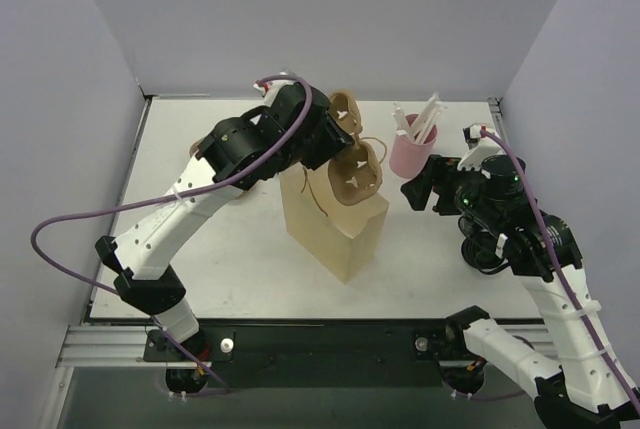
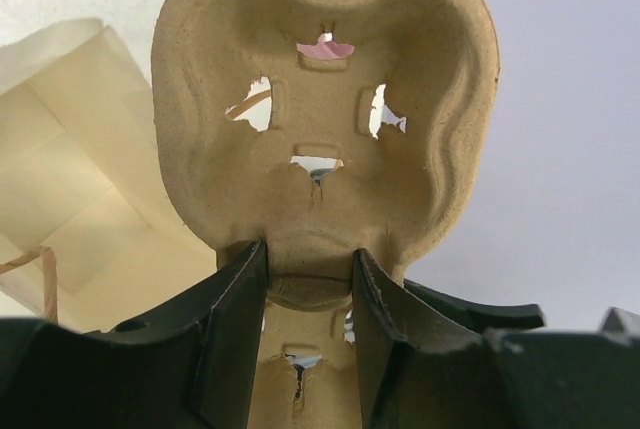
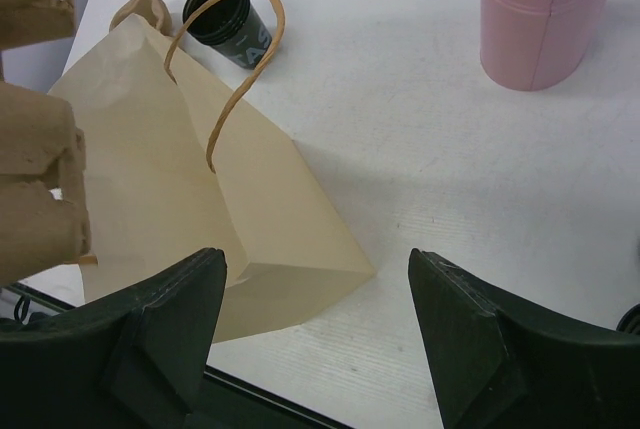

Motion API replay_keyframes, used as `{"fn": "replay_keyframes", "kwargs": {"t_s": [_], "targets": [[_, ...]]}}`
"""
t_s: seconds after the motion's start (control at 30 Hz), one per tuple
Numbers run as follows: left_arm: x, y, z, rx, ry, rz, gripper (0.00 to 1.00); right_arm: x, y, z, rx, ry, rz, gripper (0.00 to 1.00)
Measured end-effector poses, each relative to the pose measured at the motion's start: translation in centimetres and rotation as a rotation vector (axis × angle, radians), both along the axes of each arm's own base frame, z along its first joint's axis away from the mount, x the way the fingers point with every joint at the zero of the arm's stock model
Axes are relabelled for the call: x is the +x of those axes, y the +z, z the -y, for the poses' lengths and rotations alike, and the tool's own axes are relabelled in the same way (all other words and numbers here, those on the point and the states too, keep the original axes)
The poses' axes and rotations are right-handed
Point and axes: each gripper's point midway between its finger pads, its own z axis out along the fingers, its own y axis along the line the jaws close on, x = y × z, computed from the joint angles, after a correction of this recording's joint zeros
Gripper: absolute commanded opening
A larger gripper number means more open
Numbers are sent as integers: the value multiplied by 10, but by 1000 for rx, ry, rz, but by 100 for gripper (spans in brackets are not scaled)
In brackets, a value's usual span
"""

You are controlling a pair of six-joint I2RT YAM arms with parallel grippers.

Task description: Pack the takeout coffee

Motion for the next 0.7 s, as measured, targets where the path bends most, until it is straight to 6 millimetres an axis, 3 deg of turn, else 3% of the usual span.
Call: {"fn": "replay_keyframes", "kwargs": {"t_s": [0.17,0.4,0.7], "targets": [[-8,-15,3,47,19,-9,23,-3,1,3,-4,-9,3,75],[-9,-20,-13,93,90,5,23,-2,2,3,-8,-10,5,76],[-9,-32,-22,130,126,-3,22,25,20,-26,40,79,8,82]]}}
